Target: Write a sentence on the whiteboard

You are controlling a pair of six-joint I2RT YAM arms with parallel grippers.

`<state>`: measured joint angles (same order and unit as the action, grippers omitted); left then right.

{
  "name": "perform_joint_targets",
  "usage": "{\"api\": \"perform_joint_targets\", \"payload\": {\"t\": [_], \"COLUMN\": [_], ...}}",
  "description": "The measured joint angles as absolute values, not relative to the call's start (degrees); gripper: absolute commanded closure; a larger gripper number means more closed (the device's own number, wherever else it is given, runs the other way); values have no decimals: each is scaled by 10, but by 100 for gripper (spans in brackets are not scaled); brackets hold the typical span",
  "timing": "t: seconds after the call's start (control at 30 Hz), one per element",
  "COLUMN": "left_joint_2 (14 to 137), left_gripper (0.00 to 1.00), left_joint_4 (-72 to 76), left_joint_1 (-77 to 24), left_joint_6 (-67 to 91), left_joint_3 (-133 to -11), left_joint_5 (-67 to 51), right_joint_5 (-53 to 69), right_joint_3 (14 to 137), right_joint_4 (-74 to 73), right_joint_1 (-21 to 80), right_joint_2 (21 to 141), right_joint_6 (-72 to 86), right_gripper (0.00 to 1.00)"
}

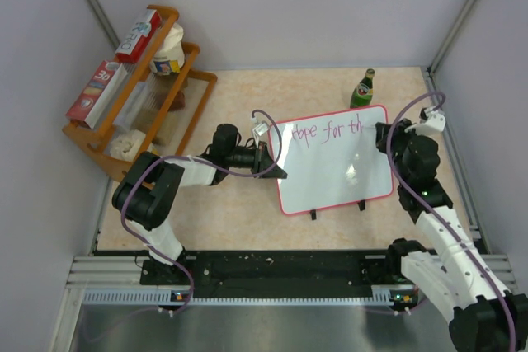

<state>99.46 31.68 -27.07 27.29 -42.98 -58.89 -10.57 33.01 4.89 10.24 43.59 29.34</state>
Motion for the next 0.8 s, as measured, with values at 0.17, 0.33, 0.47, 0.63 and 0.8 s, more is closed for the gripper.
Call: {"api": "perform_joint_targets", "payload": {"t": [0.17,0.33,0.47,0.63,0.8], "left_joint_2": [995,995,995,995,995], "left_gripper": [100,100,100,100,100], "left_joint_4": [317,316,316,316,315], "left_joint_1": [-271,-271,-271,-271,-271], "left_joint_6": [273,274,274,274,274], "left_joint_3": [-430,-430,-430,-430,-430], "left_joint_5": [-589,-588,-588,-588,-588], "right_joint_5": [-109,-112,-117,-127,-134], "right_joint_3": [331,331,331,331,331], "right_joint_4": [51,60,65,68,73], "right_joint_1": [102,102,102,102,102], "right_joint_2": [459,464,467,467,470], "right_joint_6": [291,291,290,286,285], "right_gripper": [100,100,100,100,100]}}
